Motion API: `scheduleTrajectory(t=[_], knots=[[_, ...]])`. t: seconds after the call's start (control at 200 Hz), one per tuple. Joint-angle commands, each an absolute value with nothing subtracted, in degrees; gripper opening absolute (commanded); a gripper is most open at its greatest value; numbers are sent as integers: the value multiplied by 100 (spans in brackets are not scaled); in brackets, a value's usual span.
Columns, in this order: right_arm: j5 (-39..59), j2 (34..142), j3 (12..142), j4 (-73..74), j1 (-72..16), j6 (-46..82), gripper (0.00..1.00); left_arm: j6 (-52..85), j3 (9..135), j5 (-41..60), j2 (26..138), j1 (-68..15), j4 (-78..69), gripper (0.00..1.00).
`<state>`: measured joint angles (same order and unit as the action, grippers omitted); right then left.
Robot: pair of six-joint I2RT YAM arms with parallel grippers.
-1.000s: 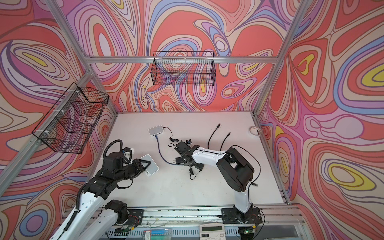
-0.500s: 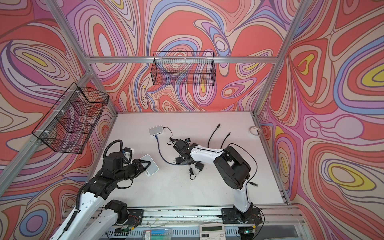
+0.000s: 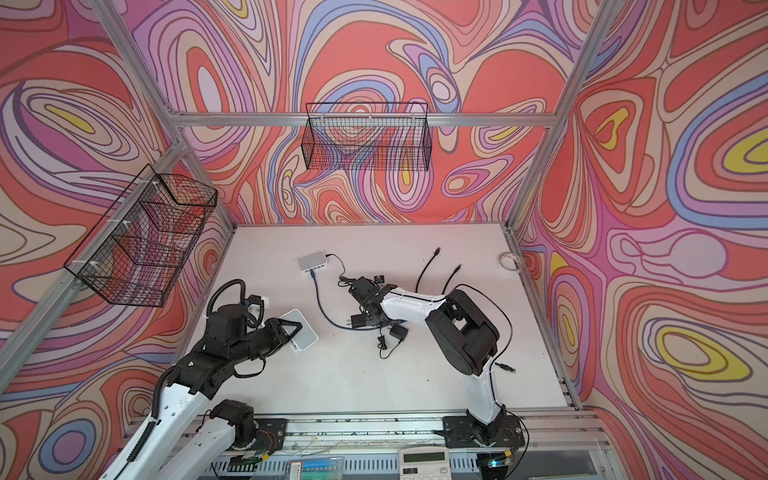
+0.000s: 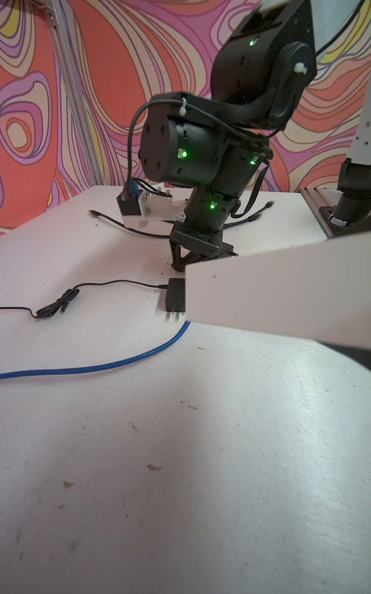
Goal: Insert the plug into the switch port
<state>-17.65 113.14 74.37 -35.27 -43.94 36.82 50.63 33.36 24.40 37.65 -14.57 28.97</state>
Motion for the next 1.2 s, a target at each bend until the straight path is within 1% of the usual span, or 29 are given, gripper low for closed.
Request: scheduleTrajectory(t=[0.0,0.185,0.481,0.591,0.726,0.751,0.826,1.016,1.197], knots=[[-1616,11459,7501,-3686,-4375,3826,15,4983,3498,2456,3770,-1420,2867,0],[-1604,11451,7409,-3721,-4383,3949,15,4975,3489,2456,3763,-1429,2860,0],[-1538,11490,7262,-3696,-4377,4028,12,4940,3506,2441,3727,-1424,2930,0],[-1470,11512,7185,-3613,-4350,3998,9,4931,3507,2429,3709,-1424,2964,0],[-1352,11497,7115,-3510,-4322,3894,2,4913,3524,2435,3691,-1424,3012,0],[-1330,11496,7110,-3484,-4315,3827,0,4914,3524,2435,3687,-1424,3011,0],[-1238,11430,7086,-3316,-4319,3576,0,4913,3525,2425,3683,-1429,3007,0],[-1090,11067,7158,-2849,-4319,2441,0,4905,3581,2483,3812,-1424,2931,0],[-499,10547,7172,-2533,-4321,1353,0,4939,3647,2518,3939,-1425,2716,0]])
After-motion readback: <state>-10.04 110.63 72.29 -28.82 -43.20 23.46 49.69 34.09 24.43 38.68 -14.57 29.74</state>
